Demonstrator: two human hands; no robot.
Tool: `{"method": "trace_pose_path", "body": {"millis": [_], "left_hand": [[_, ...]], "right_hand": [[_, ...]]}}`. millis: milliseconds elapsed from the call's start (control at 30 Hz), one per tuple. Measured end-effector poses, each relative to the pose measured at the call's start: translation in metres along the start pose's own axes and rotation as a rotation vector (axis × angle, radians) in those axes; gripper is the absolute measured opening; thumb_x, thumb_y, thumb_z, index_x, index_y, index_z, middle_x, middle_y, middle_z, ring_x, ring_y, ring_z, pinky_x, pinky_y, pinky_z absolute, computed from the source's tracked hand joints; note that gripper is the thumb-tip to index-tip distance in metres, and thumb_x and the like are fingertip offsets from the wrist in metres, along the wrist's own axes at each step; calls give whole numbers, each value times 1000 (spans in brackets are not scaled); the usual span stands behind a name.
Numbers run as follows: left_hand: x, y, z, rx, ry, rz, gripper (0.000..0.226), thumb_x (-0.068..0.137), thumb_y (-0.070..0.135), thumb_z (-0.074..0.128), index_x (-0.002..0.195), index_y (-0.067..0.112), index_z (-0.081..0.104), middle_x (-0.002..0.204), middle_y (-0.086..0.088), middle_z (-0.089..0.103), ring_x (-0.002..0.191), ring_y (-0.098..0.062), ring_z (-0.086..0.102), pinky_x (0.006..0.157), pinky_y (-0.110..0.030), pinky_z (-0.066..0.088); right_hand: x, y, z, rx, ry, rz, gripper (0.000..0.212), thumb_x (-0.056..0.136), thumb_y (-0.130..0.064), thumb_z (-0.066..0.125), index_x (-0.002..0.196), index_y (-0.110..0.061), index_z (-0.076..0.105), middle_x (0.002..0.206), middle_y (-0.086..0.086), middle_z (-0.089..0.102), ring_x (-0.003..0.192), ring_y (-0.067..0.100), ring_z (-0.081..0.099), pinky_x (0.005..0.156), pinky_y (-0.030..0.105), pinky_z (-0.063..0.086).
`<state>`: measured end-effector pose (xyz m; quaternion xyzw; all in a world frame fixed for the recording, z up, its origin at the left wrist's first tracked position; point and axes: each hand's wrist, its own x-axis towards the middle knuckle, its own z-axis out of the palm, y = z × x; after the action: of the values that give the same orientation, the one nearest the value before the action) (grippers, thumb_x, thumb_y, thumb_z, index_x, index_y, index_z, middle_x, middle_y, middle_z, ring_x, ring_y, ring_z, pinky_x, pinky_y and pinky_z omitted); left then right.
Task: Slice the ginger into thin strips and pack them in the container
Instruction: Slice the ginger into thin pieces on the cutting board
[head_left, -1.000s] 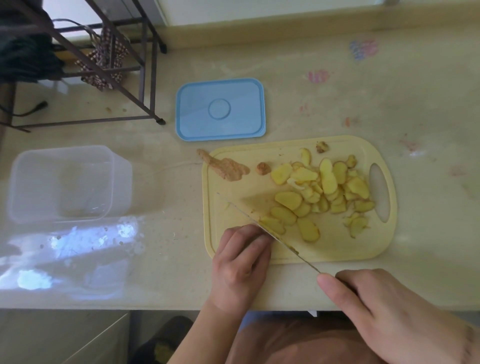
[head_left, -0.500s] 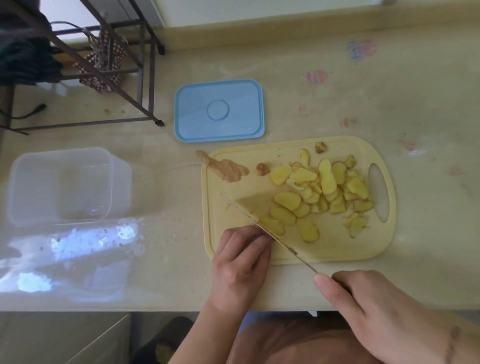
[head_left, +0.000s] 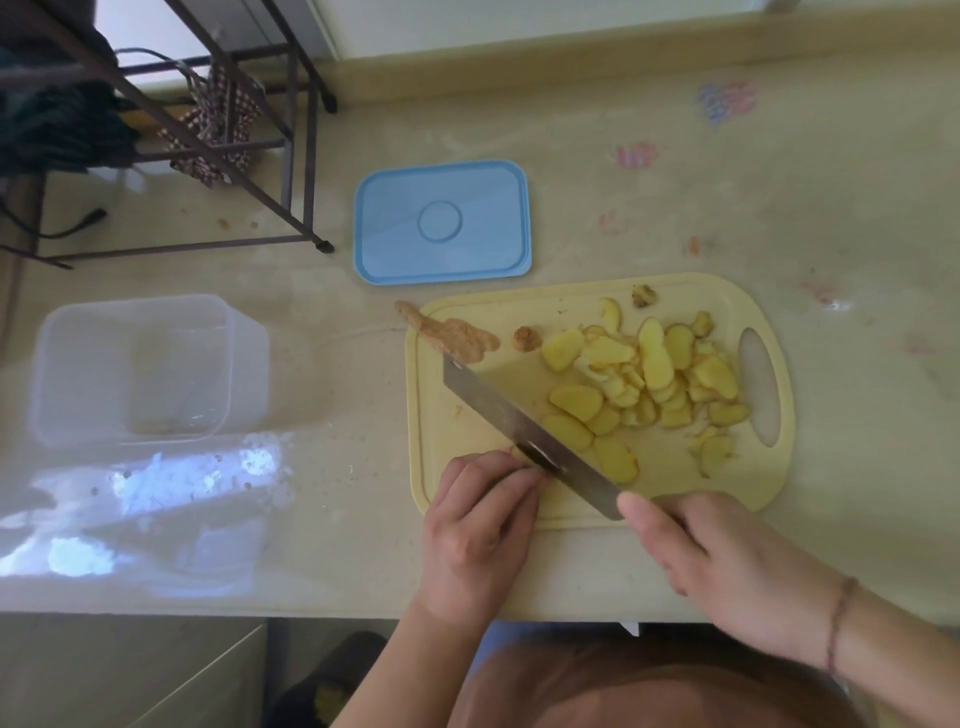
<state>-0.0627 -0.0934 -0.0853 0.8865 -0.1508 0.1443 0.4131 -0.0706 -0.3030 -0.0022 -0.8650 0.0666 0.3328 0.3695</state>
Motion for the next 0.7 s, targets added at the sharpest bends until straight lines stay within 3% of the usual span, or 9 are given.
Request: {"method": "trace_pose_path", "body": {"millis": [167, 300, 500, 700], "left_hand": [[0, 2, 1, 28, 7, 20, 7, 80, -1, 82, 85, -1, 77, 91, -9, 71, 90, -26, 66, 86, -31, 53], [0, 1, 1, 26, -1, 30, 6, 82, 0, 80, 86, -2, 77, 92, -11, 71, 88, -29, 65, 84, -33, 53], [-1, 1, 1, 16, 28, 44, 7, 80, -4, 79, 86, -2, 77, 94, -11, 71, 92, -26, 65, 86, -29, 51], [-1, 1, 2, 23, 42, 40, 3, 81, -2, 77, 84, -2, 76, 91, -10, 71, 91, -24, 64, 89, -25, 49]], "right_hand": [[-3, -4, -11, 6, -13, 19, 77, 75, -85, 15, 57, -14, 40, 49, 1, 42, 43, 14, 38, 53, 34, 40], [-20, -17, -5, -58, 30, -50, 75, 79, -81, 15, 55, -14, 37, 49, -2, 43, 49, 13, 42, 51, 21, 33], [-28, -19, -6, -98, 22, -58, 75, 77, -82, 16, 53, -14, 35, 53, -3, 48, 52, 12, 45, 57, 27, 35], [-32, -20, -7, -140, -5, 5, 79, 69, -85, 10, 56, -11, 36, 60, -14, 53, 55, 8, 47, 57, 21, 36]]}}
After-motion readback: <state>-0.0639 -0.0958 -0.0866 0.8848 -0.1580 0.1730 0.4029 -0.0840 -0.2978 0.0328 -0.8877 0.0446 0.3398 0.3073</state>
